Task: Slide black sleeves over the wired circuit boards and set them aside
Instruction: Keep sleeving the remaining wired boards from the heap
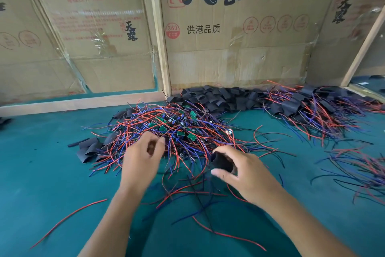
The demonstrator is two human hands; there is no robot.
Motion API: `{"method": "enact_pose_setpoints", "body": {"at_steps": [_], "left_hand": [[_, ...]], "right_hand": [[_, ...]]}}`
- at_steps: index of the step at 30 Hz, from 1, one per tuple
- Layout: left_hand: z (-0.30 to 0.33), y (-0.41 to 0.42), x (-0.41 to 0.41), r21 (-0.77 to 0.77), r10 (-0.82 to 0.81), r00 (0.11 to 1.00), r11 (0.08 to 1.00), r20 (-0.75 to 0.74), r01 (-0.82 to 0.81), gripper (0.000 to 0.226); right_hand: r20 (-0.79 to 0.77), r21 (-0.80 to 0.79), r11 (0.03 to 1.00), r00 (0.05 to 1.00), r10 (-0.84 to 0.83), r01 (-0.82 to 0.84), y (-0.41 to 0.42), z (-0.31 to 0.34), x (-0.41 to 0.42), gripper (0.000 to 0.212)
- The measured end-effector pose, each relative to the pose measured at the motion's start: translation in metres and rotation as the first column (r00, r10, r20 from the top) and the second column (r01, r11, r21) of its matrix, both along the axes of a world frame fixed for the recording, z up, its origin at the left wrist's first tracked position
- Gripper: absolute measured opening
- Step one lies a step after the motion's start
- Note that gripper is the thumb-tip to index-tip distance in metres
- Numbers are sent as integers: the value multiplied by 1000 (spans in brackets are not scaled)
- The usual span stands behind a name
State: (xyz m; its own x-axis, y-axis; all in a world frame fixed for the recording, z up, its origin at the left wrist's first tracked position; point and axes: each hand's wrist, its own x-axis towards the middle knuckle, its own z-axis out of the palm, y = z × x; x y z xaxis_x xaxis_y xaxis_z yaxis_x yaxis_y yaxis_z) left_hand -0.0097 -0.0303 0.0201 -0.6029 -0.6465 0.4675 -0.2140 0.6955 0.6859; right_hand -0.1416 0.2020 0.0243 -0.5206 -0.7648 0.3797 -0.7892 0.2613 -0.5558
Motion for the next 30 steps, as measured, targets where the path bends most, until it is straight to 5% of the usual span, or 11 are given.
{"method": "enact_pose_setpoints", "body": {"at_steps": [5,9,13,17,21,24,27,30], "left_hand": [[-15,7,-11,-174,140,933,981,332,-85,36],[-11,12,-17,-156,72,969,987,234,-36,36],[-4,22,-11,28,-222,973,975,56,221,41],[11,23,-1,145,-408,913,902,-20,406,42],[19,16,12,321,-624,781,734,-32,599,40],[10,15,3,329,-338,931,871,-139,366,38],[-6,20,-13,195,-54,994,980,93,35,25],[-13,30,-20,-21,-13,939,1000,344,22,32]], "right_hand": [[64,-52,993,993,-102,106,1,-4,-11,27],[74,-74,992,993,-94,99,2,-6,-13,26],[90,-121,990,994,-67,78,1,-7,-14,27],[179,-236,966,982,-62,103,0,-4,-14,28],[196,-259,958,978,-72,123,-1,-5,-18,31],[198,-257,958,977,-74,125,-1,-7,-19,30],[195,-268,958,980,-47,99,-2,-6,-17,25],[190,-266,959,981,-46,97,-1,-4,-15,23]]}}
